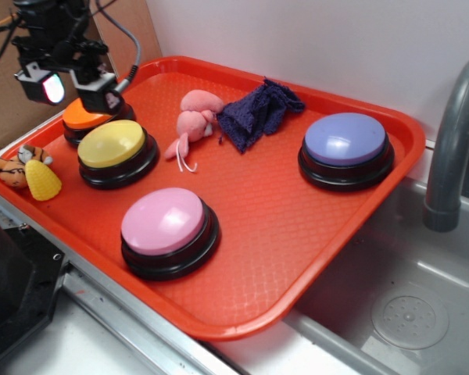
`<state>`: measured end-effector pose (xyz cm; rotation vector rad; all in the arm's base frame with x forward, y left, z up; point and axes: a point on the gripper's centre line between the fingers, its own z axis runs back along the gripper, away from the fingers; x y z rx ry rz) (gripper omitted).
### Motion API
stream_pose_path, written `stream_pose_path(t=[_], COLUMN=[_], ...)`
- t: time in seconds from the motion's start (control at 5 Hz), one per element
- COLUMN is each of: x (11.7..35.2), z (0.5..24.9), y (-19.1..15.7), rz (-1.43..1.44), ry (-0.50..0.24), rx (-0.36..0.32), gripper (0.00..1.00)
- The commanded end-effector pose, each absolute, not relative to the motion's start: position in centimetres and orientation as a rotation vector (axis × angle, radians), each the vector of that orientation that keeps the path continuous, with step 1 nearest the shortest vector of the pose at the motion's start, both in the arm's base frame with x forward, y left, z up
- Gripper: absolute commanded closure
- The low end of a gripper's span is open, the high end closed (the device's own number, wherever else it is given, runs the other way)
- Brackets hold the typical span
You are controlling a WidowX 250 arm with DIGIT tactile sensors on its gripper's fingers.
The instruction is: Push the yellow button.
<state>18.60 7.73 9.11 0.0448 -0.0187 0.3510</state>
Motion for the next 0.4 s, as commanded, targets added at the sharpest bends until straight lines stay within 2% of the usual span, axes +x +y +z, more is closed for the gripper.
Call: stream_pose_path(t=[0.0, 0.2], x=[19.06, 19.24], z=[10.94, 11.63], y=[8.83, 8.88], rz=[0.355, 0.36], ry=[-0.047, -0.044], rx=[0.051, 0.051], gripper=[0.0, 0.0])
